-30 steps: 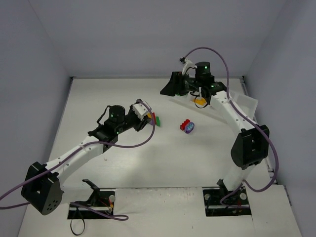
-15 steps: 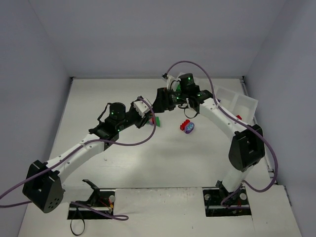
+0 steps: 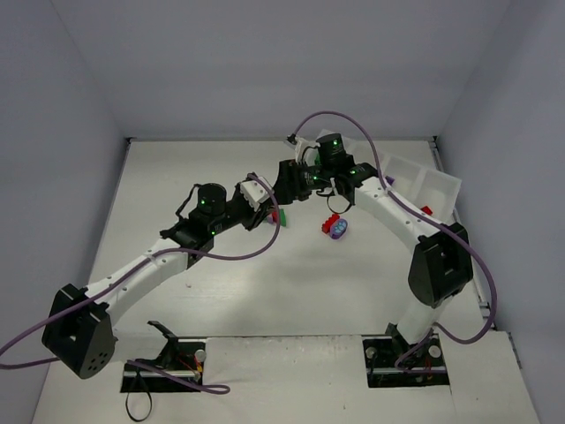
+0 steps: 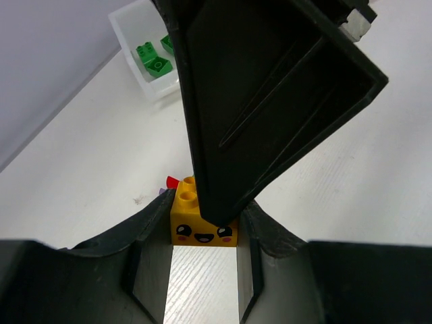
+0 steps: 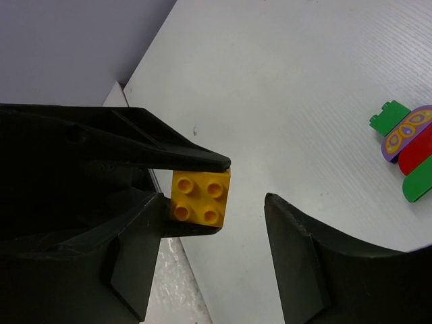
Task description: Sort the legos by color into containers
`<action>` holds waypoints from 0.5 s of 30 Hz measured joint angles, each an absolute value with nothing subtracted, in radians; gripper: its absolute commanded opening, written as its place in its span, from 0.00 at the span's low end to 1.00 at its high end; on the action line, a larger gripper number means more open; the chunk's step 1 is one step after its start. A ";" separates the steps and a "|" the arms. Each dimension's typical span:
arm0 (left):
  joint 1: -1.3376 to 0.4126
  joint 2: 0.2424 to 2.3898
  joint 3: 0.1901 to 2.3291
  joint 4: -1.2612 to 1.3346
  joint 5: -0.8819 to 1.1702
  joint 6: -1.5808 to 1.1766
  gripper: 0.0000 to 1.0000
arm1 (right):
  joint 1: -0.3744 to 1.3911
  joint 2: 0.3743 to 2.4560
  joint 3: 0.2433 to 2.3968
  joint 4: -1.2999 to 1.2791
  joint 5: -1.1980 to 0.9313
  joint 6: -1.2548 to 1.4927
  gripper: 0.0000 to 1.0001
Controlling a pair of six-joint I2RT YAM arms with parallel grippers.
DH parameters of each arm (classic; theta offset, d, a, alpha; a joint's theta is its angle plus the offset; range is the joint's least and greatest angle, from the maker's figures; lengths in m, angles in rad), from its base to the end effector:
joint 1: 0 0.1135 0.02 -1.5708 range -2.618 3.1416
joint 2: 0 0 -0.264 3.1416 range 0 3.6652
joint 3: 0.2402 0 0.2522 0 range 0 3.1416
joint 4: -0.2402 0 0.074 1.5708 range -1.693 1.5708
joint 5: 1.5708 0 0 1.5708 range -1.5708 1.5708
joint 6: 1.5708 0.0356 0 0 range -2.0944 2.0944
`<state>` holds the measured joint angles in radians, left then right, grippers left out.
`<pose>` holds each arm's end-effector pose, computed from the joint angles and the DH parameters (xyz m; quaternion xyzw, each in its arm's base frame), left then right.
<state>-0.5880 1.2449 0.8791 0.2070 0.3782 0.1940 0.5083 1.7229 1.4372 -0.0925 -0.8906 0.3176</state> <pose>0.2352 -0.1726 0.3151 0.3976 0.6445 -0.2650 0.5969 0.3373 0.2196 0.3274 -0.3119 0.7203 0.5298 0.3212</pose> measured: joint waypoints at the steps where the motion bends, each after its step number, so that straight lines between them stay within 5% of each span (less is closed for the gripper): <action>1: -0.588 1.248 0.879 0.207 0.380 0.193 0.01 | 0.510 1.723 1.435 -0.092 -0.891 0.318 0.57; 8: -0.589 1.266 0.879 0.214 0.389 0.182 0.01 | 0.516 1.723 1.429 -0.089 -0.891 0.317 0.47; 15: -0.589 1.276 0.879 0.210 0.384 0.178 0.01 | 0.519 1.723 1.408 -0.069 -0.887 0.329 0.01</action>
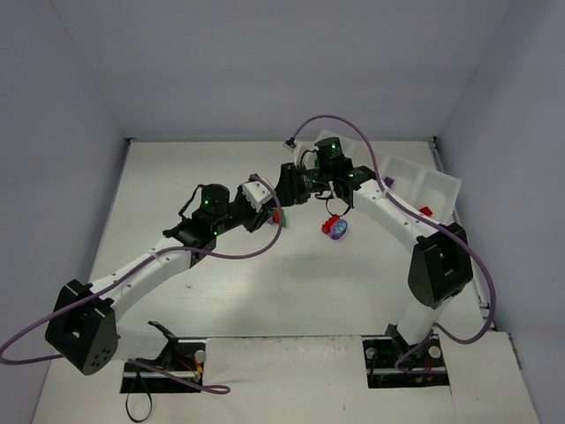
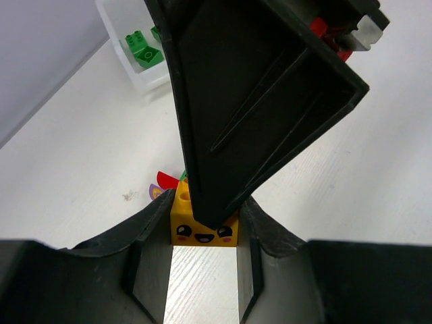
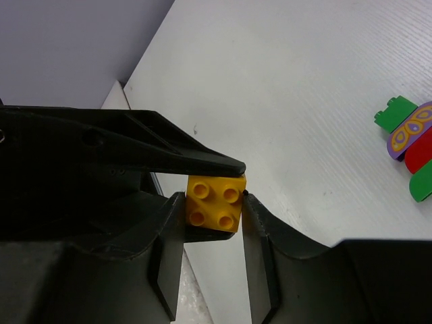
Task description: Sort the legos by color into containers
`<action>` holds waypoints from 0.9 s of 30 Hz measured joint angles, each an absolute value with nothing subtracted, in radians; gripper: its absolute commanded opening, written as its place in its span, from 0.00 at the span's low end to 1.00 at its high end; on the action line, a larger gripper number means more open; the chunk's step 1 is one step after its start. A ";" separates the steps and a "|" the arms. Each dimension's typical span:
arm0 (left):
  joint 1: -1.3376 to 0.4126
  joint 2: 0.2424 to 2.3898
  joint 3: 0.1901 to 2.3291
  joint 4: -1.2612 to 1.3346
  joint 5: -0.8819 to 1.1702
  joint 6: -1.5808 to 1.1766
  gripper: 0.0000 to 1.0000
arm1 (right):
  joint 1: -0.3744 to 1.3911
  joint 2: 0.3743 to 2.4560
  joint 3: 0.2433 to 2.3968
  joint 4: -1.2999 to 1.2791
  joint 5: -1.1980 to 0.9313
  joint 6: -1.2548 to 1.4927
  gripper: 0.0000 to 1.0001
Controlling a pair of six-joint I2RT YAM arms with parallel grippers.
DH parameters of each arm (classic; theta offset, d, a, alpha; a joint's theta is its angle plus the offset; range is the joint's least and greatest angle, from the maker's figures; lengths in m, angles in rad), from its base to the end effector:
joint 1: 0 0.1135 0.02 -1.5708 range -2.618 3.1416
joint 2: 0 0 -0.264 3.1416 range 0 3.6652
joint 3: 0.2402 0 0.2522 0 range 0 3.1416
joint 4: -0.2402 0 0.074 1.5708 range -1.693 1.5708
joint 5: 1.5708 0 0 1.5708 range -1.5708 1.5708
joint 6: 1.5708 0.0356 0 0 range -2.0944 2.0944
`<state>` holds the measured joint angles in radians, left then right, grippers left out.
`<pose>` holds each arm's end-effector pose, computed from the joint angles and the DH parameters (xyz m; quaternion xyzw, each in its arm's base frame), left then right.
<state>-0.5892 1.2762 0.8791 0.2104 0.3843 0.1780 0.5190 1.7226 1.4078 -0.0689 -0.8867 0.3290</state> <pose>0.2400 -0.1765 0.3069 0.3959 0.6552 -0.2718 0.5832 0.3344 0.2228 0.3195 -0.3099 0.7227 0.5320 0.3142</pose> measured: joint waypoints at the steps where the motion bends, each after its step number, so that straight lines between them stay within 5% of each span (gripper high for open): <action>1: -0.589 1.277 0.879 0.210 0.384 0.178 0.01 | 0.519 1.723 1.405 -0.067 -0.887 0.329 0.00; 3: -0.589 1.279 0.879 0.208 0.384 0.178 0.02 | 0.519 1.723 1.402 -0.064 -0.885 0.330 0.00; 6: -0.589 1.279 0.879 0.208 0.380 0.173 0.32 | 0.519 1.723 1.402 -0.064 -0.879 0.329 0.00; 7: -0.589 1.279 0.879 0.208 0.376 0.169 0.64 | 0.520 1.723 1.402 -0.064 -0.875 0.329 0.00; 10: -0.590 1.279 0.879 0.221 0.359 0.149 0.83 | 0.525 1.722 1.402 -0.089 -0.841 0.311 0.00; 19: -0.589 1.234 0.863 0.209 0.262 0.061 0.84 | 0.455 1.722 1.402 -0.146 -0.616 0.270 0.00; 27: -0.589 1.205 0.839 0.137 0.195 0.011 0.84 | 0.260 1.728 1.449 -0.167 -0.210 0.261 0.00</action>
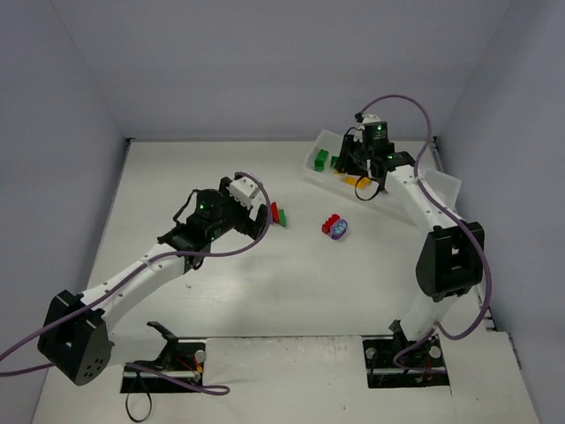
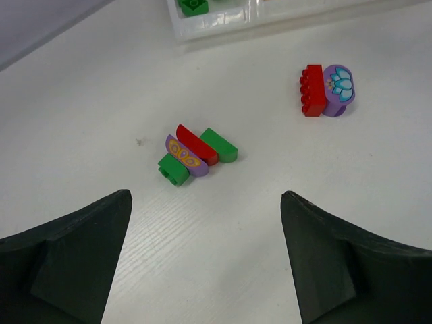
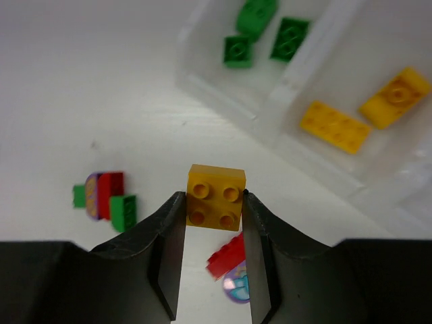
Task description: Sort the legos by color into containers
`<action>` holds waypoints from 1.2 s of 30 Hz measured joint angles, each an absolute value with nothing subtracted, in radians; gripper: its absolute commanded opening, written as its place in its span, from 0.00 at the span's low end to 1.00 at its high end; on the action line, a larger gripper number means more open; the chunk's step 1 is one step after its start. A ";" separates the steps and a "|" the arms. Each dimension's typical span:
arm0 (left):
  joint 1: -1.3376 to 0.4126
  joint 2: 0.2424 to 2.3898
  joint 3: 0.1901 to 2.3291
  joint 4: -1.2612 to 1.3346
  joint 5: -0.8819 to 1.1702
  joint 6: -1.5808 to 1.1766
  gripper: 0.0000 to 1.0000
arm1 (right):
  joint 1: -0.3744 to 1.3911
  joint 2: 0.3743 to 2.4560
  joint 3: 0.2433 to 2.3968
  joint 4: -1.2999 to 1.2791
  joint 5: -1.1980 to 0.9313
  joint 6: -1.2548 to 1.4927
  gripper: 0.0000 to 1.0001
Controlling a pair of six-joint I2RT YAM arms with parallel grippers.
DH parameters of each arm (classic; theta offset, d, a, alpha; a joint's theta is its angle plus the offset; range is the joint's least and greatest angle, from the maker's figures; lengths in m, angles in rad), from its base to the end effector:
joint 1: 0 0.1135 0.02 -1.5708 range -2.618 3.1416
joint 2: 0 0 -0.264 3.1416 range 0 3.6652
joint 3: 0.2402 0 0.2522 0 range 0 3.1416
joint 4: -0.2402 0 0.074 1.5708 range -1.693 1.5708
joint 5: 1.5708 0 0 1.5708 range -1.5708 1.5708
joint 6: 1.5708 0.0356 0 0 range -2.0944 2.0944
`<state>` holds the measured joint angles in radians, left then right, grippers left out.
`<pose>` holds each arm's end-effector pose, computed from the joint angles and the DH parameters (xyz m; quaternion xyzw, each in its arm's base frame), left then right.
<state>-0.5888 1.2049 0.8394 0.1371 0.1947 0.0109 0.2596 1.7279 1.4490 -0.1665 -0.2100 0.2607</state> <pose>0.2306 -0.1623 0.3038 0.2880 0.7267 -0.2493 0.5716 0.3958 0.1128 0.3176 -0.0554 0.8412 0.2221 0.4899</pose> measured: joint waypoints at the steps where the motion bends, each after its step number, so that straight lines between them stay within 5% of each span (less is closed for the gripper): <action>1: -0.589 1.210 0.839 0.128 0.192 0.010 0.84 | 0.240 1.734 1.468 -0.167 -0.171 0.260 0.00; 13: -0.579 1.390 0.977 -0.002 0.179 -0.066 0.84 | 0.138 1.965 1.621 -0.157 0.051 0.279 0.11; 17: -0.576 1.441 1.032 -0.023 0.152 -0.159 0.84 | 0.138 2.042 1.645 -0.162 0.075 0.288 0.36; 21: -0.576 1.464 1.056 -0.064 0.109 -0.243 0.84 | 0.138 2.060 1.669 -0.166 0.077 0.288 0.50; 36: -0.575 1.560 1.134 -0.164 0.044 -0.356 0.84 | 0.161 1.878 1.555 -0.139 0.021 0.257 0.51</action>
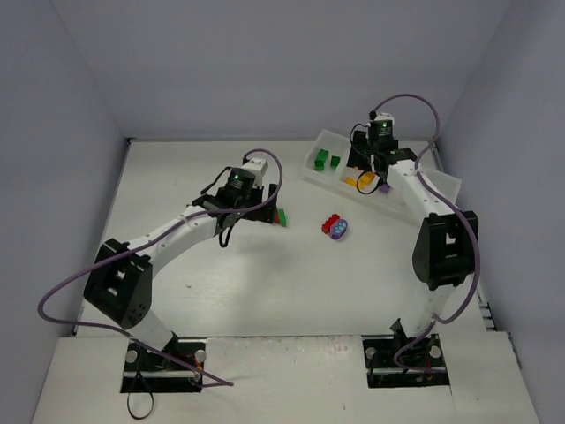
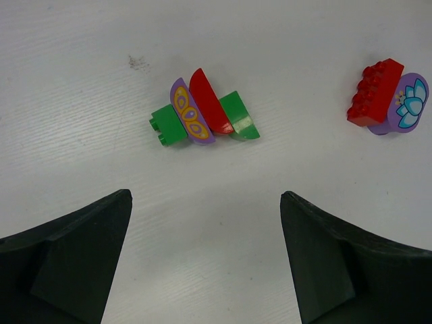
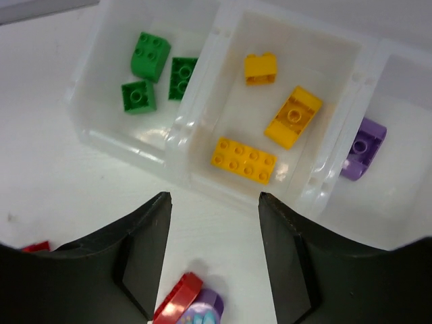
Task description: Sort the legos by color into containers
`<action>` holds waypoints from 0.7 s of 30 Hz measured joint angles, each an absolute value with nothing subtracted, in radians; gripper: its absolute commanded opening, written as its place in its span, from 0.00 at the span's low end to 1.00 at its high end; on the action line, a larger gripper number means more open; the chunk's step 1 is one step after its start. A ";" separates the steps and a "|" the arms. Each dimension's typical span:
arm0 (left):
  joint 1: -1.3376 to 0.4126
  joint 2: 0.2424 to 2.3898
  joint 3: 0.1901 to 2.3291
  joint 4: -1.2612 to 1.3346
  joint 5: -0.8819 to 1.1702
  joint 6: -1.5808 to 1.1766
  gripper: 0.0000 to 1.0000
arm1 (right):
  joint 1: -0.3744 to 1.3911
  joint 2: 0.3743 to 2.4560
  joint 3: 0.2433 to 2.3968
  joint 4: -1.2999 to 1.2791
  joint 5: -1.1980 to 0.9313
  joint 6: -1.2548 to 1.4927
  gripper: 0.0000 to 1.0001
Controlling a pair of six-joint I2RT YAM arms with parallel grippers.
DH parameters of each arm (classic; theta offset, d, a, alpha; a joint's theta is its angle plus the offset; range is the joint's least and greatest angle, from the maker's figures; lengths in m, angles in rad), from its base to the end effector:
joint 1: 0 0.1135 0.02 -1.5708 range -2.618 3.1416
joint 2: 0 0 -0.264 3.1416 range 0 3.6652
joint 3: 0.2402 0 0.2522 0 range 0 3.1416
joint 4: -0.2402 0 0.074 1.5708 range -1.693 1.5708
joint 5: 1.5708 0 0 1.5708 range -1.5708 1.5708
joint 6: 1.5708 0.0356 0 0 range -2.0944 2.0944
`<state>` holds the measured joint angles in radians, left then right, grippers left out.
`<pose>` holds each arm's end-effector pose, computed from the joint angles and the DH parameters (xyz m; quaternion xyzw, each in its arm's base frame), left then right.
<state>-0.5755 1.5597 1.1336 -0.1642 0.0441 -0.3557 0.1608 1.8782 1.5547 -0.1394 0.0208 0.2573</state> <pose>0.2978 -0.1950 0.2699 0.1071 0.8755 -0.2287 0.4119 0.4436 0.0712 0.2952 0.0465 0.8492 0.1005 0.5164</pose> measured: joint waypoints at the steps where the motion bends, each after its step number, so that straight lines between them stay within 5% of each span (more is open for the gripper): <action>1: -0.575 1.573 1.150 -0.178 0.044 -0.361 0.84 | 0.175 1.826 1.512 -0.138 0.008 0.259 0.51; 7: -0.575 1.652 1.228 -0.207 0.059 -0.305 0.84 | 0.214 1.705 1.396 -0.128 -0.033 0.261 0.51; 21: -0.500 1.769 1.344 -0.262 0.314 0.319 0.84 | 0.283 1.518 1.193 -0.136 -0.140 0.269 0.51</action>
<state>-0.4995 1.7687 1.3437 -0.2619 0.3141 0.3195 0.2832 1.5181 1.1931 -0.1360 -0.1398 0.2691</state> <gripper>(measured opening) 0.840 0.510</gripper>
